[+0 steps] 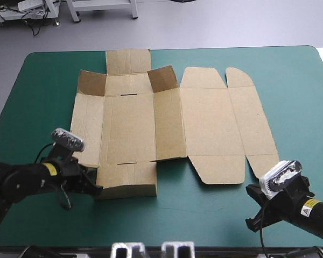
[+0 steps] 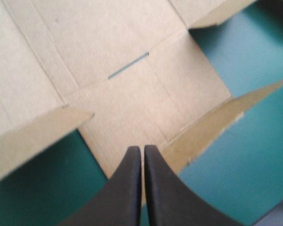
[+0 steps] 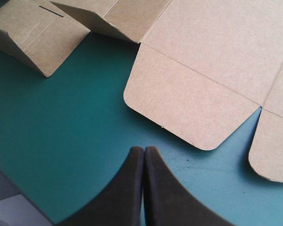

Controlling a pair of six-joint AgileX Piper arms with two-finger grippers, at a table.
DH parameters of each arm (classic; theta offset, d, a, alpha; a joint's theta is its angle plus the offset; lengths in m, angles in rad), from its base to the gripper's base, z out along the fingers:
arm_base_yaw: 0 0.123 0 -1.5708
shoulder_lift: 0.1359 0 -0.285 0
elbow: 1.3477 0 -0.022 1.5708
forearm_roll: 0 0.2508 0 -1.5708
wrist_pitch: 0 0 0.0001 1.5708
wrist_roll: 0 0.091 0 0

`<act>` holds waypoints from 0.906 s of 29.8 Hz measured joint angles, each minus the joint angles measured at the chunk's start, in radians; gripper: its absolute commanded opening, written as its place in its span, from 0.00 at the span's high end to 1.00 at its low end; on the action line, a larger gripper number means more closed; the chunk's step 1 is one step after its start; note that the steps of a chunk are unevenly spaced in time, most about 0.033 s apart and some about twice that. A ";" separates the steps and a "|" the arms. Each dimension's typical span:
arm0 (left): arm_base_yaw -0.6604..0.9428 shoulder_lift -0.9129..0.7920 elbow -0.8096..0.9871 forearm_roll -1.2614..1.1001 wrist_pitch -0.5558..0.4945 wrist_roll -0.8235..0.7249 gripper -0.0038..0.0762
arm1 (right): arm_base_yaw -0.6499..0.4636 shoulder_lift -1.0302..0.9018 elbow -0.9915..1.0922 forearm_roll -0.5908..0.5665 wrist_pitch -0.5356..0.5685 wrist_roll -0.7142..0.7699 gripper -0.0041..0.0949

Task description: Fold the box

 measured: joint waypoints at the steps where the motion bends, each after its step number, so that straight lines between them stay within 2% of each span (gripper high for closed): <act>1: 0.000 0.042 -0.030 -0.008 -0.013 0.016 0.93 | 0.000 0.000 0.000 0.000 0.000 0.000 0.98; 4: 0.000 0.154 -0.124 -0.022 -0.019 0.066 0.93 | 0.000 0.000 0.000 0.000 0.000 0.000 0.98; 9: 0.053 0.288 -0.288 -0.053 0.045 0.156 0.93 | 0.000 0.000 0.000 0.000 0.000 0.000 0.98; 12: 0.187 0.333 -0.361 -0.116 0.091 0.225 0.93 | 0.000 0.000 0.000 0.000 0.001 0.000 0.98; 15: 0.414 0.366 -0.395 -0.260 0.151 0.359 0.93 | 0.000 0.000 0.000 0.000 0.001 0.000 0.98; 20: 0.749 0.407 -0.388 -0.443 0.161 0.472 0.93 | 0.000 0.000 0.001 0.000 -0.001 -0.014 0.98; 23: 0.846 0.439 -0.387 -0.442 0.161 0.498 0.93 | 0.000 0.000 0.001 0.003 -0.005 -0.024 0.98; 27: 0.872 0.518 -0.384 -0.403 0.162 0.510 0.91 | 0.000 0.000 0.001 0.004 -0.005 -0.029 0.98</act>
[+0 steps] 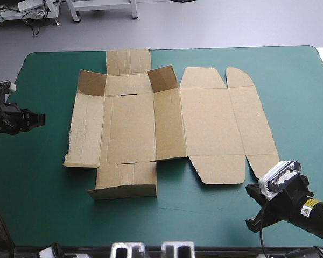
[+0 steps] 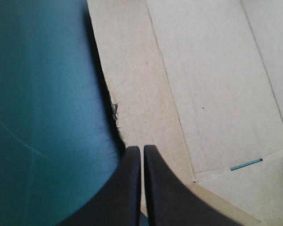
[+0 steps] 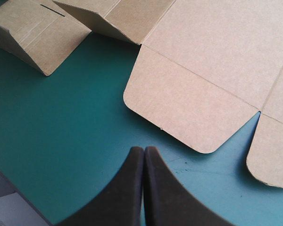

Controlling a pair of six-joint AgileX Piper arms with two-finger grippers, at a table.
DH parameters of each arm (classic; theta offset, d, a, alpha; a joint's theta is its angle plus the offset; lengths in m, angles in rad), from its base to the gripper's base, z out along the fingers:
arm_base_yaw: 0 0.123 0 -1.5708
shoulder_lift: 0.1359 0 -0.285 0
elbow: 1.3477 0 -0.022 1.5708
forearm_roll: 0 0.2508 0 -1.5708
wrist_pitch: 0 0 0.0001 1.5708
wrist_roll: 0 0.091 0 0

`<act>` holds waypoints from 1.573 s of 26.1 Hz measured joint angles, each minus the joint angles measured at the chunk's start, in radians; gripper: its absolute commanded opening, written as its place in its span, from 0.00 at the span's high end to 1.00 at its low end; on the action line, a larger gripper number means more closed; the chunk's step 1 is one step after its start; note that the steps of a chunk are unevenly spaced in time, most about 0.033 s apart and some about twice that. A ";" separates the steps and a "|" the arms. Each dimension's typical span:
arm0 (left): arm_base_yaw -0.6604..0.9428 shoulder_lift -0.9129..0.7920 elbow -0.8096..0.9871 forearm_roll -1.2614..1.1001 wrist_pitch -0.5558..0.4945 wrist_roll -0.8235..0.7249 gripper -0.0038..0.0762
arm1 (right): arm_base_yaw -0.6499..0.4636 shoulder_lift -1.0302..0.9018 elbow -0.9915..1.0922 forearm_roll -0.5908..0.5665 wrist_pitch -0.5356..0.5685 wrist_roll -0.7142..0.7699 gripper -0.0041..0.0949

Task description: Fold the box

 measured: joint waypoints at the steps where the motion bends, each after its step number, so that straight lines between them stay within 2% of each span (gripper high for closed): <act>1: 0.000 0.021 0.001 0.006 0.000 -0.006 0.88 | 0.000 0.000 0.000 0.000 0.000 0.000 0.98; 8: 0.000 0.204 0.002 0.036 -0.006 -0.040 0.53 | 0.000 0.000 0.000 0.001 0.000 -0.004 0.98; 11: 0.000 0.270 0.002 0.027 -0.011 -0.044 0.43 | 0.000 0.000 0.000 0.003 0.000 -0.004 0.98; 18: 0.000 0.398 0.037 -0.049 -0.028 -0.031 0.42 | 0.000 0.000 0.000 0.003 0.005 0.008 0.98; 25: -0.015 0.437 0.199 -0.267 -0.016 0.144 0.42 | 0.000 0.000 0.000 0.003 0.006 0.019 0.98; 29: -0.053 0.482 0.206 -0.364 0.008 0.206 0.42 | 0.000 0.000 0.001 0.004 0.013 0.020 0.98; 31: -0.084 0.504 0.197 -0.386 0.016 0.218 0.45 | 0.000 0.000 0.001 0.014 0.013 0.024 0.98; 32: -0.094 0.508 0.193 -0.385 0.016 0.219 0.50 | 0.000 0.000 0.001 0.019 0.013 0.026 0.98; 34: -0.117 0.514 0.182 -0.380 0.011 0.222 0.68 | 0.000 0.000 0.001 0.026 0.013 0.027 0.98; 36: -0.135 0.514 0.176 -0.360 -0.004 0.217 0.93 | 0.000 0.000 0.001 0.026 0.013 0.027 0.98; 41: -0.155 0.514 0.168 -0.338 -0.017 0.214 0.97 | 0.000 0.000 0.001 0.026 0.013 0.027 0.98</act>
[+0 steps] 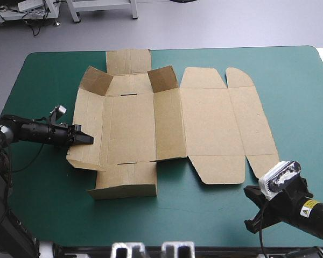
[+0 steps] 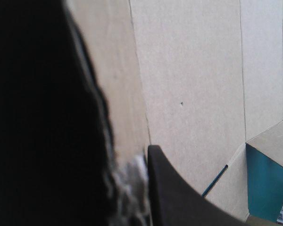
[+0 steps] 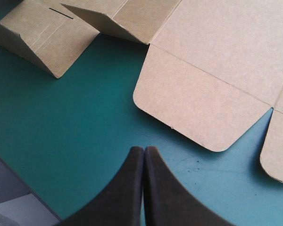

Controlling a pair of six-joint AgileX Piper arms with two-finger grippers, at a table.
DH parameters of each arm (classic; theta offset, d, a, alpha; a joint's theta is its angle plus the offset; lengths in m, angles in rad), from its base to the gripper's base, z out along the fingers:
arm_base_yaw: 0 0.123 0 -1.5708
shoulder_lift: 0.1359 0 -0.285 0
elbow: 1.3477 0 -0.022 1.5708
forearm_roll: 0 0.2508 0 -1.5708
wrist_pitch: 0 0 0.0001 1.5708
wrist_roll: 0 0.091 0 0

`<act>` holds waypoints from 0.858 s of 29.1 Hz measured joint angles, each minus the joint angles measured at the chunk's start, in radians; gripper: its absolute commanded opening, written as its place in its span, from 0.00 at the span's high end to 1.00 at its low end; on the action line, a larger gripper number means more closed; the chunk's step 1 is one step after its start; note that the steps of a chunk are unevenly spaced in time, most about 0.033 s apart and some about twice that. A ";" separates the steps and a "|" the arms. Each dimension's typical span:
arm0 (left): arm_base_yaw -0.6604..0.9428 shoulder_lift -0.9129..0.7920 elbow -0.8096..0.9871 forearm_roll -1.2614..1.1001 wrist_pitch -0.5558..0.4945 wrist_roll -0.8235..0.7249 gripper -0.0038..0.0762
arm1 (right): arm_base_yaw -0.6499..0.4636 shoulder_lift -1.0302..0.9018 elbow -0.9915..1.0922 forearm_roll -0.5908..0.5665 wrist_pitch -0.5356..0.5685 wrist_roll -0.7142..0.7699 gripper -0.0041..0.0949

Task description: Fold the box

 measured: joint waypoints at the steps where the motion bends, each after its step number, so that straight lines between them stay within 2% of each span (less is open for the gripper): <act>1: -0.003 0.000 -0.007 0.001 0.003 0.004 0.97 | 0.000 0.000 0.000 0.000 0.001 0.000 0.98; 6: -0.055 -0.010 -0.067 0.012 0.001 0.030 0.97 | 0.000 0.000 0.000 0.000 0.023 0.000 0.98; 11: -0.118 -0.119 -0.200 0.106 -0.012 0.006 0.97 | 0.000 0.000 0.000 -0.003 0.025 0.000 0.98; 18: -0.293 -0.281 -0.466 0.456 0.009 -0.108 0.97 | 0.000 0.000 0.000 -0.004 -0.036 -0.011 0.98; 25: -0.531 -0.362 -0.655 0.833 0.038 -0.128 0.97 | 0.000 0.000 0.000 -0.004 -0.131 -0.016 0.98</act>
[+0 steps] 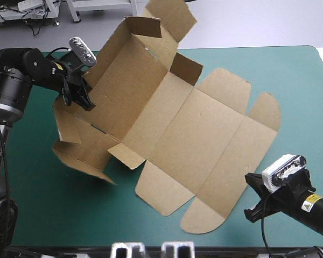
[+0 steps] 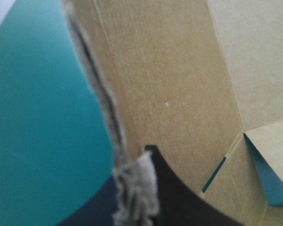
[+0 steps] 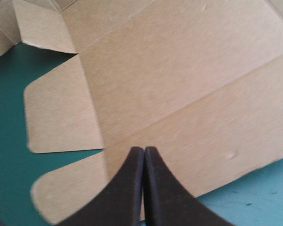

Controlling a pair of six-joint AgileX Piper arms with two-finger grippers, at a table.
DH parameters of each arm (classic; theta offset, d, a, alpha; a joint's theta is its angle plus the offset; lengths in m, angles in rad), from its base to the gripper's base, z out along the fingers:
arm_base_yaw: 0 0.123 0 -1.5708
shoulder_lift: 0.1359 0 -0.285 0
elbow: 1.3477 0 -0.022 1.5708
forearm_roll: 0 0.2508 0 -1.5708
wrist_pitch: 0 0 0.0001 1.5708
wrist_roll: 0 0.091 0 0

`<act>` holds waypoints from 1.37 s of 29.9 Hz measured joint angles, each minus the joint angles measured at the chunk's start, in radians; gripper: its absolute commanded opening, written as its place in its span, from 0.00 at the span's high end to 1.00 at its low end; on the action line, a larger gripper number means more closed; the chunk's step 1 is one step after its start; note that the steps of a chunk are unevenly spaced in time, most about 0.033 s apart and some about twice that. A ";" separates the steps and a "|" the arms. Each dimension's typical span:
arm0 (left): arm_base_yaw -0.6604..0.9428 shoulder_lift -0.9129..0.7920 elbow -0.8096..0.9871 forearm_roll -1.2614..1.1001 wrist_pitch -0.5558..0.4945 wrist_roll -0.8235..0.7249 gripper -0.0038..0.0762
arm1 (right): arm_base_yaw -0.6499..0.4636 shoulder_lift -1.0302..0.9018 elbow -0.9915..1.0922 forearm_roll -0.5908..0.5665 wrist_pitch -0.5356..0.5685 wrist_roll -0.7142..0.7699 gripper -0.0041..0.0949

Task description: Fold the box

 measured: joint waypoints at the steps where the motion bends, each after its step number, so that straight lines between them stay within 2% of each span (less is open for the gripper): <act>1: -0.042 -0.007 -0.011 0.050 0.001 0.000 0.97 | 0.000 0.000 0.000 0.000 -0.009 0.000 0.98; 7: -0.293 -0.028 -0.028 0.372 -0.020 -0.004 0.97 | 0.000 0.038 -0.071 0.000 -0.028 -0.015 0.98; 14: -0.553 -0.028 -0.028 0.570 -0.111 -0.075 0.97 | 0.000 0.171 -0.294 -0.027 -0.027 -0.027 0.98; 19: -0.628 -0.050 0.033 0.663 -0.163 -0.146 0.97 | 0.000 0.319 -0.506 -0.069 0.013 -0.027 0.98; 23: -0.633 -0.106 0.176 0.763 -0.276 -0.223 0.97 | 0.000 0.424 -0.643 -0.094 0.064 -0.027 0.98; 27: -0.633 -0.191 0.395 0.927 -0.460 -0.390 0.97 | 0.000 0.516 -0.762 -0.109 0.093 -0.027 0.98; 33: -0.633 -0.274 0.641 1.205 -0.657 -0.654 0.97 | 0.000 0.638 -0.903 -0.111 0.135 -0.027 0.98; 36: -0.633 -0.279 0.749 1.384 -0.721 -0.830 0.97 | 0.000 0.700 -0.957 -0.112 0.147 -0.027 0.98; 41: -0.633 -0.279 0.872 1.730 -0.756 -1.200 0.97 | 0.000 0.831 -1.064 -0.136 0.190 -0.005 0.98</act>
